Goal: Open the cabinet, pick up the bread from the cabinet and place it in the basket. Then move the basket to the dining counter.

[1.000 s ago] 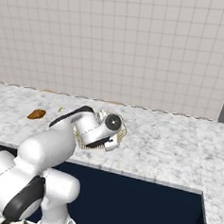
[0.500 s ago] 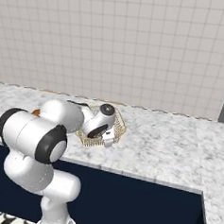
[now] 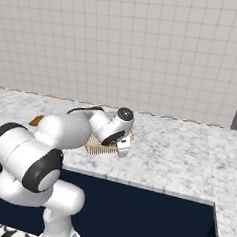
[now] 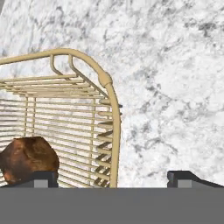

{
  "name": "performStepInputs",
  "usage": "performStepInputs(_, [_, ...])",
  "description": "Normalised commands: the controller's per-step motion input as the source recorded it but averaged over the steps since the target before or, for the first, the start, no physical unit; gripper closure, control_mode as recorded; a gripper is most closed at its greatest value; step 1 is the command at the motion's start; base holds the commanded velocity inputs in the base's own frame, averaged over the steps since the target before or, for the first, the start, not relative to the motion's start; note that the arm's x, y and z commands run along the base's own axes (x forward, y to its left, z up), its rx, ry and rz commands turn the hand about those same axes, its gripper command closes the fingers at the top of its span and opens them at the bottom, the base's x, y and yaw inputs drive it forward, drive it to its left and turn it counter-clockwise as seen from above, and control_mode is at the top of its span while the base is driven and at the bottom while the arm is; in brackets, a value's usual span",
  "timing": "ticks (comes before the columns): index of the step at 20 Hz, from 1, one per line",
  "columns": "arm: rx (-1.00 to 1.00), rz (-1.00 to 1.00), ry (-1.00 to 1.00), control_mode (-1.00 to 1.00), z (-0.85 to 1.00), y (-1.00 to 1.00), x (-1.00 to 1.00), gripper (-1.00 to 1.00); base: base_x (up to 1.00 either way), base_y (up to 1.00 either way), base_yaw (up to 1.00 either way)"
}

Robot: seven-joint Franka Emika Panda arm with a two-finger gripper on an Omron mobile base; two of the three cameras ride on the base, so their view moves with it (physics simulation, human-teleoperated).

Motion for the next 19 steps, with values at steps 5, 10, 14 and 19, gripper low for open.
performStepInputs(5, [0.06, 0.02, -0.24, -1.0, 0.75, -0.01, -0.91, -1.0, 0.0, 0.0, 0.0])
performStepInputs(10, [0.02, 0.17, -0.32, -1.0, 0.97, 0.27, -1.0, -1.0, 0.0, 0.0, 0.0])
performStepInputs(14, [0.0, 0.19, -0.21, -1.0, 1.0, 0.53, -0.95, -1.0, 0.0, 0.0, 0.0])
performStepInputs(19, [0.0, 0.19, -0.18, -1.0, 1.0, 0.46, -0.92, -1.0, 0.0, 0.0, 0.0])
